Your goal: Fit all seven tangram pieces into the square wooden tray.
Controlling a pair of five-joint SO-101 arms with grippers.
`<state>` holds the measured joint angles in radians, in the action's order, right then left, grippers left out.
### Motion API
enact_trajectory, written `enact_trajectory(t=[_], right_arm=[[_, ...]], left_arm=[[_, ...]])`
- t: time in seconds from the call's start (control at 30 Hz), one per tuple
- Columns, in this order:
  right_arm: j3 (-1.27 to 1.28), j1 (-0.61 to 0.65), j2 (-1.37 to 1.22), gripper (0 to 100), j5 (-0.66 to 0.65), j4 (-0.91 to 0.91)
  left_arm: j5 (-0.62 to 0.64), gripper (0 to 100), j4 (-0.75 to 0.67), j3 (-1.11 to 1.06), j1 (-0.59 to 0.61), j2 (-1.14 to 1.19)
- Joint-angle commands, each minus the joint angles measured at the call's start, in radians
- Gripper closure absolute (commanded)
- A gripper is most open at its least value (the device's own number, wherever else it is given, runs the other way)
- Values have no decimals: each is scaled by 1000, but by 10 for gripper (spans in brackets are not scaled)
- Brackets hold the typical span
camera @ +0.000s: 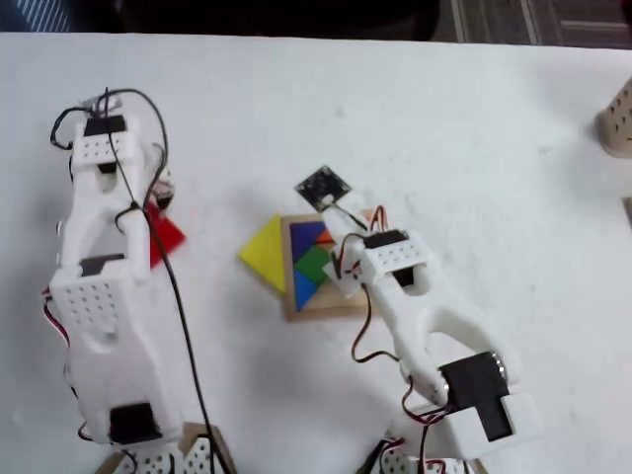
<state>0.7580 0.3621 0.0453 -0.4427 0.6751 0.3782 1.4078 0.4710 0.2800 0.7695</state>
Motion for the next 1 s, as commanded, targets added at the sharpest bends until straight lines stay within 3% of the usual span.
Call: enact_trajectory(t=[0.0,0.23,0.4,0.67,0.97], right_arm=[[-26,16,-1,981,-12,-13],[-26,16,-1,981,-12,-15],[-26,16,-1,981,-12,-12],[-26,16,-1,981,-12,-8],[-26,16,-1,981,-12,-7]], left_arm=[[-26,914,34,-40,-12,-28],[-71,913,-212,-468,-10,-332],[-170,867,-377,-713,-7,-512],[-224,640,-393,-855,2,-651],[-226,635,-374,-879,48,-582]])
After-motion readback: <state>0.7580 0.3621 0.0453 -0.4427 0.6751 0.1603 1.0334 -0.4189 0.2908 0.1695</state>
